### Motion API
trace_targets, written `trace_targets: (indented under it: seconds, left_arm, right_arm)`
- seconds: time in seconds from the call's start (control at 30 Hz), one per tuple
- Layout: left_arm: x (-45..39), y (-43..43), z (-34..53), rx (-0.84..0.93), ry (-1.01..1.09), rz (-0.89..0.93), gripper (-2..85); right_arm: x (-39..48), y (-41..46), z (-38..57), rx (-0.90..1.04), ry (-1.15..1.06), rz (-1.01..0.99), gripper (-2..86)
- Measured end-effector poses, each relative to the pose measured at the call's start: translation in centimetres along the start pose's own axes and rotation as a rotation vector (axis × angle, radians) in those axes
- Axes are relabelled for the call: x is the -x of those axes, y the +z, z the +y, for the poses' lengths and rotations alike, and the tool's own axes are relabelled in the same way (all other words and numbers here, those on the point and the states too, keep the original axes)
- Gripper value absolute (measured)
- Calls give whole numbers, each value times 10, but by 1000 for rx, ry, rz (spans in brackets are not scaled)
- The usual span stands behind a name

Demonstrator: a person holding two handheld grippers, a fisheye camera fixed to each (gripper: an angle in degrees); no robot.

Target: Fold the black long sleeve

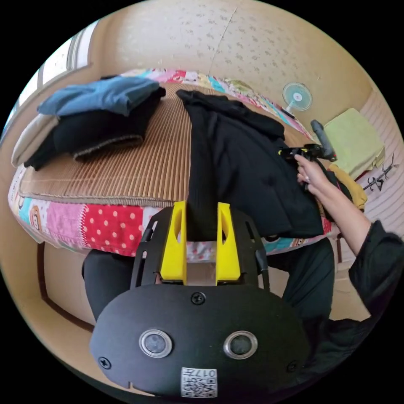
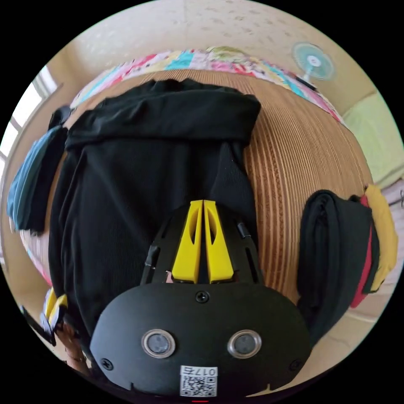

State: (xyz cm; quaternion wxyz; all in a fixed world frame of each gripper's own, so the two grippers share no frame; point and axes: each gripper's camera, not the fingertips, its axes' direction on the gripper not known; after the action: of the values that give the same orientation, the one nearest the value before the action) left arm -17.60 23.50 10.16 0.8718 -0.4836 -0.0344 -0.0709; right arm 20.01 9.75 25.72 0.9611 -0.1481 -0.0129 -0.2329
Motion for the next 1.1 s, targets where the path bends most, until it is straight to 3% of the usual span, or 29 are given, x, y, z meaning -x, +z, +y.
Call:
trace_targets:
  seconds: [0.23, 0.33, 0.43, 0.63, 0.73, 0.9, 1.1]
  left_arm:
    - [13, -23, -4, 5, 5, 78, 72]
    - [20, -33, -4, 14, -16, 122, 64]
    - [28, -43, -3, 13, -52, 179, 59]
    - [49, -72, -3, 4, -102, 342, 56]
    - [56, -86, 0, 1, -100, 402, 64]
    - [62, -93, 21, 15, -152, 340, 120]
    - [63, -103, 33, -30, -206, 505, 66]
  right_arm:
    - [-111, -90, 209, -324, 168, -71, 24]
    - [-148, -81, 265, -274, 193, -196, 58]
    - [-175, -55, 282, -138, 229, -323, 67]
    - [-229, -66, 288, -199, 251, -669, 66]
    - [-250, -66, 295, -190, 277, -686, 105]
    - [-284, -64, 320, -234, 359, -814, 132]
    - [-301, -59, 328, -260, 373, -1133, 47]
